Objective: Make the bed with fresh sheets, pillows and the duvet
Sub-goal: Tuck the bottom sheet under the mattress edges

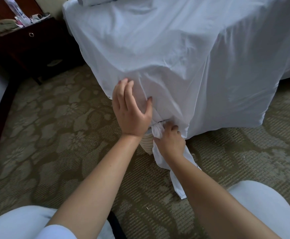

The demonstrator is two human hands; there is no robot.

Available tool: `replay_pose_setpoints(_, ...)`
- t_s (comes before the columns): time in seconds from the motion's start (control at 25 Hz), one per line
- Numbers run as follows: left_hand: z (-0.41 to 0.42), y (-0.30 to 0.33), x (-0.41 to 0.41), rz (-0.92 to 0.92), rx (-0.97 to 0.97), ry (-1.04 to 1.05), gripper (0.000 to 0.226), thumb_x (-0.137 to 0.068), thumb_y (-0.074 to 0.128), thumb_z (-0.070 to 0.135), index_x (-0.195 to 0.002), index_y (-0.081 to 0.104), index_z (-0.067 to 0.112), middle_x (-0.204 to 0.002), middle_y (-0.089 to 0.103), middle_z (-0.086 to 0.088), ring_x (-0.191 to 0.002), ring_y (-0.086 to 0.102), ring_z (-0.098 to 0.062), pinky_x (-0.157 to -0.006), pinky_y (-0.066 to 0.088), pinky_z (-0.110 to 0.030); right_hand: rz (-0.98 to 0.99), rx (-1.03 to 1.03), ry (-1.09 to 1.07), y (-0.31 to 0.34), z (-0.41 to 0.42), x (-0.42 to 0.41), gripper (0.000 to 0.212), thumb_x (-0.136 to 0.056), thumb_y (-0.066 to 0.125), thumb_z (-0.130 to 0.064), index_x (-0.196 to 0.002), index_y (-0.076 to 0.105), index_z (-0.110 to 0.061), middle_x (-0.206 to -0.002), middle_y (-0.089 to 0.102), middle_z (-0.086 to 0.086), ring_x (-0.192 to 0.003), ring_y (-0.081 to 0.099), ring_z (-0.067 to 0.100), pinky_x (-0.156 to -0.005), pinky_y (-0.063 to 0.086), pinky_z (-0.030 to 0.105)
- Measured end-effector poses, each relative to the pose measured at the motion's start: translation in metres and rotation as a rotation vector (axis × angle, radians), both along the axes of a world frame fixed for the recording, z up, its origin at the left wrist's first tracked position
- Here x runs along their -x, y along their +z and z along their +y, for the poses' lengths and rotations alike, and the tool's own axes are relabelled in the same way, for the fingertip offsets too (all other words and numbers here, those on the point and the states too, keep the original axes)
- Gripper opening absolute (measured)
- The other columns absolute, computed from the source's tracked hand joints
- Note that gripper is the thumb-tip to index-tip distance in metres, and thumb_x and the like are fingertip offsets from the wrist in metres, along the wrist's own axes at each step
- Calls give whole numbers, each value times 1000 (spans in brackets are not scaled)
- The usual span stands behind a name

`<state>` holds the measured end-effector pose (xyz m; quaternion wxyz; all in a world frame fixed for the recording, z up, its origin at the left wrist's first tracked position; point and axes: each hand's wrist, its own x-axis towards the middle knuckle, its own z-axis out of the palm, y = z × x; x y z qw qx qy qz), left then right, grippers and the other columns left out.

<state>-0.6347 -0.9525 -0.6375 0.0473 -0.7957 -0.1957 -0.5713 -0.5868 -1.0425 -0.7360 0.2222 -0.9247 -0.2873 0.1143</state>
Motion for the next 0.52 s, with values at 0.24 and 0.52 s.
replay_pose_setpoints(0.24, -5, -13, 13, -6, 138, 23, 61, -78, 76, 29, -126, 42, 10, -120, 51, -25, -113, 43, -27, -100, 35, -27, 44, -67, -138, 20, -4, -8, 21, -99, 40, -9, -117, 51, -9, -117, 59, 9, -102, 60, 29, -77, 46, 35)
replay_pose_setpoints(0.52, -11, -82, 31, 513, 58, -119, 31, -80, 49, 16, -102, 68, 5, -99, 64, -10, -93, 54, -22, -80, 43, -33, -294, -533, 127, 8, -20, -30, 26, -84, 43, 3, -105, 58, 7, -111, 54, 25, -79, 60, 41, -59, 50, 40)
